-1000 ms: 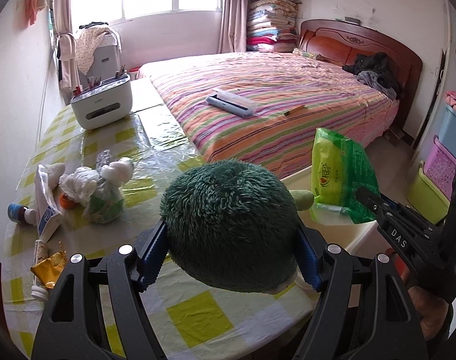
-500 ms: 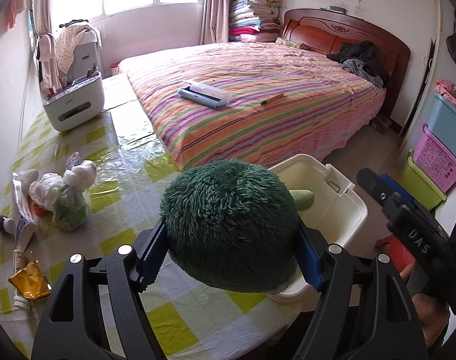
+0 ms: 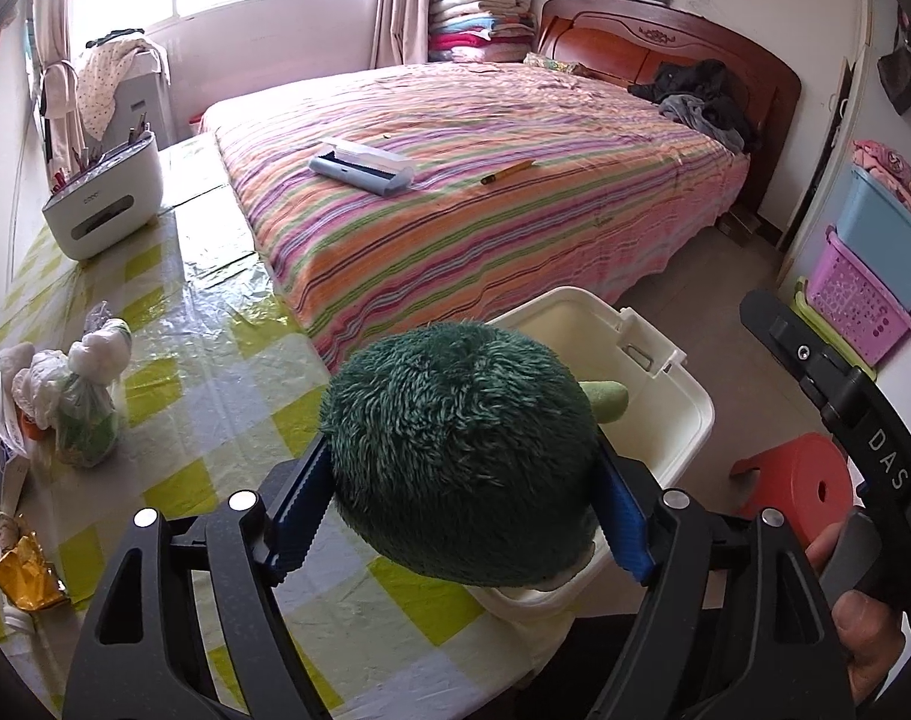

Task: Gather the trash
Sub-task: 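Open the left tool over the white bin to drop the plush toy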

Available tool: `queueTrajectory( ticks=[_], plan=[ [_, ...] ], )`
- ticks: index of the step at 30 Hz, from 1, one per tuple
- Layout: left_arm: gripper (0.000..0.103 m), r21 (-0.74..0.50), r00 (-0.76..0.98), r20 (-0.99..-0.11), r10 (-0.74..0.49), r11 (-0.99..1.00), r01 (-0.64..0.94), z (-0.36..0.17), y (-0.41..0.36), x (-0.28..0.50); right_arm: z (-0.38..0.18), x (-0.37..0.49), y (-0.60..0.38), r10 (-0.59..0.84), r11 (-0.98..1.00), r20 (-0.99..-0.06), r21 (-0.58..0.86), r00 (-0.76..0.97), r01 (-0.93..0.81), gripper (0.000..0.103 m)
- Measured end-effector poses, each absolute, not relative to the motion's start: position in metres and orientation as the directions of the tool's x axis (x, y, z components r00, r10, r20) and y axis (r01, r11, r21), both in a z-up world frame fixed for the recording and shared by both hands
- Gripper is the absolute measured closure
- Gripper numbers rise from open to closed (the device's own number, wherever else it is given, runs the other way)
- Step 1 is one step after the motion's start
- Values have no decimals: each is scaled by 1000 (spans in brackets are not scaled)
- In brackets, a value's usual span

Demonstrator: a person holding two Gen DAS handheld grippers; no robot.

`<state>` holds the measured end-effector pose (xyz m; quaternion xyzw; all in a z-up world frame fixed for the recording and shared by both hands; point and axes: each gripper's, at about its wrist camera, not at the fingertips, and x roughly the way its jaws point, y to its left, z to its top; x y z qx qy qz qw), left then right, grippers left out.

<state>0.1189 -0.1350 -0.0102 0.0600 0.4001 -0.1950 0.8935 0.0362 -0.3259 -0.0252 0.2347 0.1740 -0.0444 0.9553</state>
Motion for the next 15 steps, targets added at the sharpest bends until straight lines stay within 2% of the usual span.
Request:
queueTrajectory(
  ticks=[8, 15],
  plan=[
    [20, -41, 590, -753, -293, 915, 402, -14, -138, 120, -25, 35, -325, -7, 889, -354, 427, 935, 168, 43],
    [13, 0, 664, -697, -271, 926, 378, 0, -125, 108, -24, 37, -319, -2, 896, -358, 414, 934, 160, 43]
  ],
)
